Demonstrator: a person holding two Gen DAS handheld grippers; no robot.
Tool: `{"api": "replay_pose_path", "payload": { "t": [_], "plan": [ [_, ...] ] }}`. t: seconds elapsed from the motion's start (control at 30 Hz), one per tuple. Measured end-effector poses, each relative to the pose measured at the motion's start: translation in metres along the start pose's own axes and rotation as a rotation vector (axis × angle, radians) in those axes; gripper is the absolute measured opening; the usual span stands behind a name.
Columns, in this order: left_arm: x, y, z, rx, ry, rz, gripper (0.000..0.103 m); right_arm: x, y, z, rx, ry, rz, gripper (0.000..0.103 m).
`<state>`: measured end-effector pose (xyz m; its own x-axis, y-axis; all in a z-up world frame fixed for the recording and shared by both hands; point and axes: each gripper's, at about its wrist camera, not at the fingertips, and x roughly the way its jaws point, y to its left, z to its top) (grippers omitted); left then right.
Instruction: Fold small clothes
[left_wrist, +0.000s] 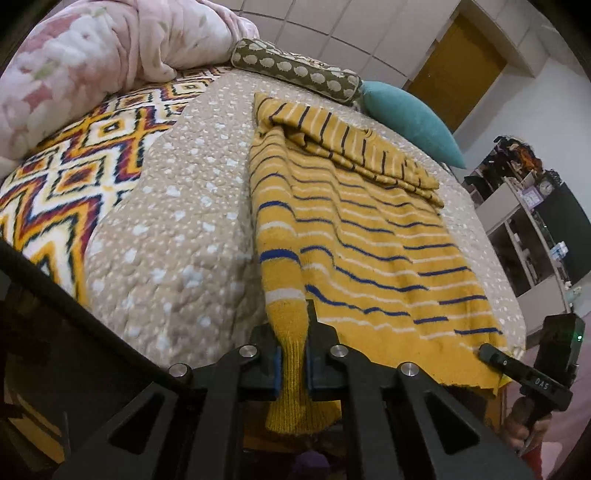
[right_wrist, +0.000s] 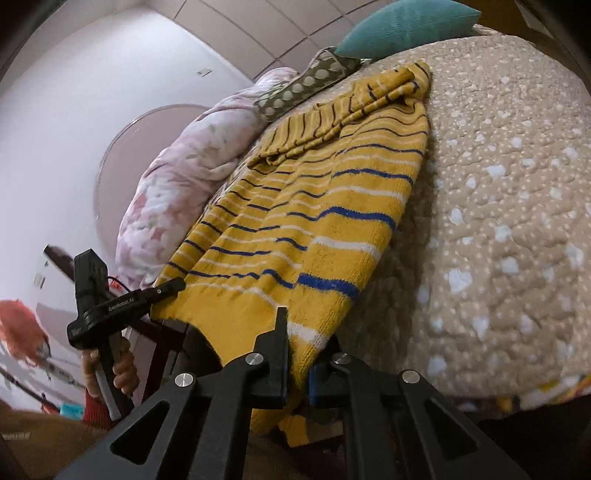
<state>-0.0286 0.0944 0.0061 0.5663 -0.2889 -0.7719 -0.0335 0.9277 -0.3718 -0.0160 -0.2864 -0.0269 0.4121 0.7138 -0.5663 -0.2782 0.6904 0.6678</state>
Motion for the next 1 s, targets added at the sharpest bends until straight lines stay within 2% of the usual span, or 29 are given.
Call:
{"api": "replay_pose_path", "payload": {
  "t": [0.17,0.3,0.4,0.5,0.6,0.7,0.87,1.0],
  "plan": [
    [-0.009,0.003,-0.015,0.000,0.010,0.006,0.008,-0.007,0.009,-0.025,-0.021,0.043,0.017,0.008],
    [-0.006,0.005,-0.025,0.012,0.029,0.022,0.008,-0.010,0.005,-0.032,0.000,0.038,0.015,0.008],
    [-0.005,0.006,-0.017,0.006,0.015,0.018,0.008,-0.012,0.008,-0.027,-0.011,0.026,0.003,0.008],
    [-0.007,0.002,0.007,0.003,-0.028,-0.010,0.008,-0.016,0.014,-0.011,-0.042,0.003,0.001,0.008],
    [-0.007,-0.009,0.046,0.025,-0.088,-0.031,0.008,-0.015,0.025,0.018,-0.078,-0.046,-0.012,0.008],
    [0.006,-0.023,0.090,0.065,-0.139,-0.008,0.008,-0.008,0.037,0.071,-0.128,-0.125,-0.050,0.008],
    [0.061,-0.037,0.178,0.077,-0.178,0.070,0.008,0.022,0.034,0.156,-0.128,-0.213,-0.113,0.008],
    [0.115,-0.035,0.232,0.056,-0.151,0.135,0.008,0.062,0.012,0.208,-0.095,-0.212,-0.188,0.008]
  ]
}}
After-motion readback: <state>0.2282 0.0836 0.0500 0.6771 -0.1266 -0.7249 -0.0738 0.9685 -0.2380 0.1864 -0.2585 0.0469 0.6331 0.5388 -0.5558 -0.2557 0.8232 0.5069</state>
